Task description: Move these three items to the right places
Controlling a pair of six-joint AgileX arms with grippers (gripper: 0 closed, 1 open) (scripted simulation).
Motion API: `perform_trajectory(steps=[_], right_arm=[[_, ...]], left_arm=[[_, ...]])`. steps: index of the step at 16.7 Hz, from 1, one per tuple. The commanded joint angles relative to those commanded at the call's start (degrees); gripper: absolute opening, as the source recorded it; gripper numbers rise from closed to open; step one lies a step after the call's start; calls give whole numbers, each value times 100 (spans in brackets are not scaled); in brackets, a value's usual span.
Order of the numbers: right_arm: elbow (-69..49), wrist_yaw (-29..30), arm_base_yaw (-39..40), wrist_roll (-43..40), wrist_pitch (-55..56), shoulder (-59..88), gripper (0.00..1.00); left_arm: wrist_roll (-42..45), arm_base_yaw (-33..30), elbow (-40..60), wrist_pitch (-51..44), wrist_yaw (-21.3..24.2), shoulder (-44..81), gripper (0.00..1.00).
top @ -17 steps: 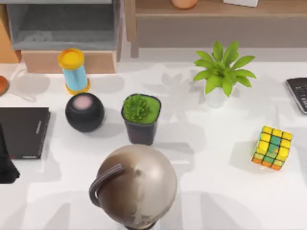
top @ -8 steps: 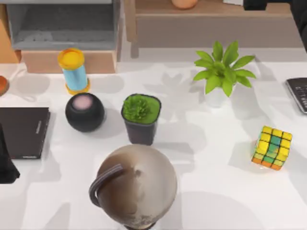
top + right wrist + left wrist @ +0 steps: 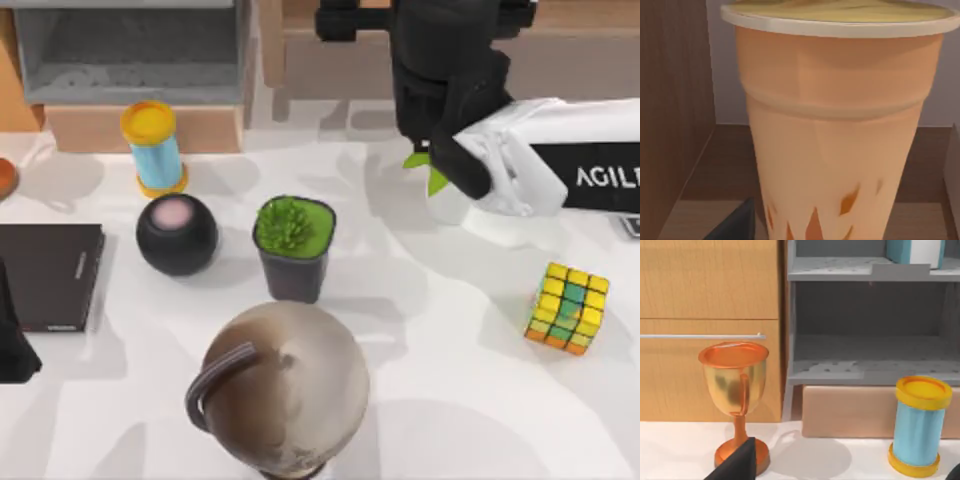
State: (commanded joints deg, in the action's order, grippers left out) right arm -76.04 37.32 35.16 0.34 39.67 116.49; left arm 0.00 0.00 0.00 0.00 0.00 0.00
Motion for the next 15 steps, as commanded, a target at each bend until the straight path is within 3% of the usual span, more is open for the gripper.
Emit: perform_trajectory(steps=[10, 15], right_arm=[[-342, 95, 74, -12, 118, 413, 100], [-1290, -136, -175, -21, -241, 975, 100]], left_arm=[[0, 0, 0, 0, 0, 0, 100], [0, 0, 0, 0, 0, 0, 100]])
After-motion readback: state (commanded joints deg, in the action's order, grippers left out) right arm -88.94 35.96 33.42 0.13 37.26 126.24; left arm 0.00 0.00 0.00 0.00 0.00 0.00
